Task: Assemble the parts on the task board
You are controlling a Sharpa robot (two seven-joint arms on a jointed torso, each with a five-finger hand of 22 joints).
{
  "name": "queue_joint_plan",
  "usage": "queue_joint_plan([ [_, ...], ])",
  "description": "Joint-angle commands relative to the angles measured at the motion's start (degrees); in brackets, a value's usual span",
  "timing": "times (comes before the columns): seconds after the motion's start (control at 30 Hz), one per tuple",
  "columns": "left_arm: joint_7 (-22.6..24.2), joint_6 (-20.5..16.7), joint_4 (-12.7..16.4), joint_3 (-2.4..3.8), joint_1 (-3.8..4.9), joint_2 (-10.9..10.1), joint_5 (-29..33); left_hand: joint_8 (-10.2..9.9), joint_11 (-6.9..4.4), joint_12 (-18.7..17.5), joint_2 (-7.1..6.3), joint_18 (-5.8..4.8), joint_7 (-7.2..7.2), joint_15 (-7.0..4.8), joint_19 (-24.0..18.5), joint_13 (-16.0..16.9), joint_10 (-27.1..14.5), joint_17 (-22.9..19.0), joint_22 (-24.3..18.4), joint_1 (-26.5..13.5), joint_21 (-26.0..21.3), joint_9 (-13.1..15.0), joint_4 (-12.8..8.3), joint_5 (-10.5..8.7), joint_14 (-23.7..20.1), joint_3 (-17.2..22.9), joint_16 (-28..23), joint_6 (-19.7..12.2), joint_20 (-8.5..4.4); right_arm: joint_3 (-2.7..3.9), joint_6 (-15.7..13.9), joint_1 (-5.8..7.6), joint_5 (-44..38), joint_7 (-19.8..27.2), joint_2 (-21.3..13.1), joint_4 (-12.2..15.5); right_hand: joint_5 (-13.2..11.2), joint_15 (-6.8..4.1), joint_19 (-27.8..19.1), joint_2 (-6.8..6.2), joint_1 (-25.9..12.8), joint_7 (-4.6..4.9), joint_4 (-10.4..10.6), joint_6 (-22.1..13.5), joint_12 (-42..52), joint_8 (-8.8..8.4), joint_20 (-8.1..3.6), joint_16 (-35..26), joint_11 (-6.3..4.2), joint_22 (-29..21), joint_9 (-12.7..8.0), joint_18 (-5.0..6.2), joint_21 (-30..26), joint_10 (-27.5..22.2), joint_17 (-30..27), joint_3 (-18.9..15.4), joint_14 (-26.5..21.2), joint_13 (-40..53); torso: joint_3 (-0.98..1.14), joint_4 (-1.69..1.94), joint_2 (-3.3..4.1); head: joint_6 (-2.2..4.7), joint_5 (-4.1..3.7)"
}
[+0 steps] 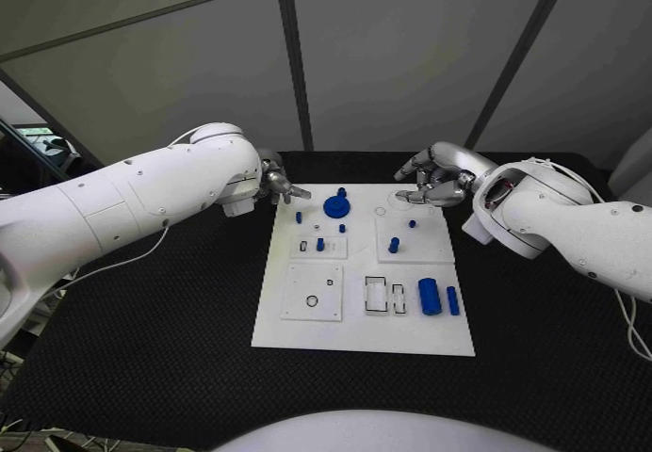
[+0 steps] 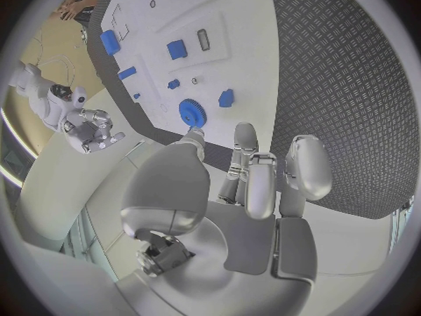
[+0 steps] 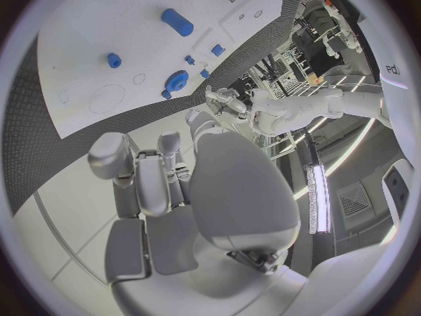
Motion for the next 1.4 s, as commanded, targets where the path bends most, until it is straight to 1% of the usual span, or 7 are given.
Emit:
queue_joint_plan([
  [0.03, 1.23, 4.12, -1.70, -0.31, 0.11, 1.17, -1.19, 0.04, -0.06, 0.33, 0.27, 0.81, -0.13, 0.37, 0.20, 0.13, -0.25, 9.15, 0.17, 0.79, 0.21, -0.19, -0.14, 0.40, 3.37, -0.45, 0.31, 0.65, 0.28, 0.04, -0.17, 0.09, 0.05, 0.59, 0.14, 0.03, 0.38, -0.41, -0.41, 0.08, -0.37, 0.02, -0.11, -0.38, -0.32, 0.37, 0.05, -0.25, 0.02, -0.03, -0.05, 0.45, -0.33, -0.40, 0.01, 0.37, 0.64, -0.03, -0.06, 0.08, -0.02, -0.07, 0.10],
  [0.23, 1.73, 5.27, -3.77, -0.61, -0.04, 2.71, -1.37, 0.18, -0.13, 0.60, 0.95, 0.84, -0.23, 0.32, 0.18, 0.15, -0.31, 9.10, 0.18, 1.45, 0.15, -0.49, -0.21, 0.47, 3.34, -0.68, 0.31, 1.09, 0.29, 0.04, -0.19, 0.08, 0.05, 0.69, 0.32, 0.01, 0.38, -0.41, -0.41, 0.08, -0.37, 0.02, -0.11, -0.38, -0.32, 0.37, 0.05, -0.25, 0.02, -0.03, -0.05, 0.45, -0.33, -0.40, 0.01, 0.37, 0.64, -0.03, -0.03, 0.04, 0.00, -0.15, 0.23],
  [0.37, 1.99, 6.12, -4.42, -0.67, -0.08, 3.29, -1.41, 0.28, -0.16, 0.74, 1.17, 0.83, -0.28, 0.30, 0.22, 0.21, -0.29, 9.13, 0.25, 1.67, 0.18, -0.56, -0.22, 0.47, 3.35, -0.78, 0.35, 1.29, 0.29, 0.04, 0.00, 0.08, 0.05, 0.73, 0.39, -0.02, 0.41, -0.41, -0.52, 0.12, -0.35, 0.02, -0.11, -0.36, -0.41, 0.42, 0.05, -0.36, 0.01, -0.21, -0.04, 0.48, -0.45, -0.49, -0.14, 0.43, 0.59, -0.17, 0.04, 0.08, -0.07, -0.25, 0.24],
  [0.43, 2.08, 6.37, -4.59, -0.68, -0.09, 3.45, -1.42, 0.43, -0.22, 0.93, 1.39, 0.82, -0.35, 0.27, 0.25, 0.35, -0.21, 9.16, 0.31, 1.89, 0.20, -0.61, -0.23, 0.48, 3.37, -0.88, 0.40, 1.55, 0.27, 0.04, 0.05, 0.08, 0.05, 0.73, 0.41, -0.02, 0.41, -0.41, -0.52, 0.12, -0.35, 0.02, -0.11, -0.36, -0.41, 0.42, 0.05, -0.36, 0.01, -0.21, -0.04, 0.48, -0.45, -0.49, -0.14, 0.43, 0.59, -0.17, 0.04, 0.08, -0.07, -0.26, 0.23],
  [0.63, 2.33, 7.37, -4.77, -0.70, -0.10, 3.66, -1.43, 1.20, -0.53, 1.72, 2.20, 0.70, -0.73, 0.03, 0.67, 0.92, 0.31, 9.69, 0.93, 2.79, 0.61, -0.61, -0.31, 0.53, 3.63, -1.24, 0.92, 2.57, 0.13, 0.04, 0.12, 0.08, 0.05, 0.75, 0.47, -0.08, 0.40, -0.41, -0.55, 0.10, -0.38, 0.02, -0.10, -0.37, -0.43, 0.43, 0.05, -0.37, 0.02, -0.25, -0.04, 0.49, -0.49, -0.51, -0.14, 0.43, 0.58, -0.19, 0.04, 0.10, -0.11, -0.41, 0.22],
  [1.07, 2.43, 9.25, -5.06, -0.70, -0.10, 3.95, -1.43, 2.06, -0.90, 2.35, 3.12, 0.61, -1.13, -0.28, 0.99, 1.22, 0.77, 10.01, 1.43, 4.53, 0.89, -0.49, -0.71, 0.59, 3.80, -1.28, 1.27, 3.24, -0.13, 0.04, 0.25, 0.08, 0.05, 0.70, 0.47, -0.08, 0.40, -0.41, -0.57, 0.09, -0.42, 0.02, -0.08, -0.36, -0.41, 0.45, 0.05, -0.39, 0.03, -0.29, -0.04, 0.50, -0.51, -0.47, -0.16, 0.42, 0.57, -0.17, 0.01, 0.06, -0.07, -0.60, 0.30],
  [1.4, 2.32, 9.57, -5.56, -0.72, -0.14, 4.42, -1.51, 2.44, -1.07, 2.49, 3.73, 0.57, -1.30, -0.43, 1.10, 1.12, 0.88, 10.10, 1.64, 5.98, 0.95, -0.46, -1.17, 0.63, 3.85, -0.93, 1.40, 3.34, -0.30, 0.04, 0.41, 0.08, 0.05, 0.68, 0.55, -0.13, 0.39, -0.41, -0.54, 0.09, -0.48, 0.02, -0.05, -0.35, -0.37, 0.49, 0.05, -0.38, 0.03, -0.24, -0.04, 0.49, -0.50, -0.42, -0.13, 0.42, 0.57, -0.13, 0.00, 0.10, -0.09, -0.80, 0.29],
])
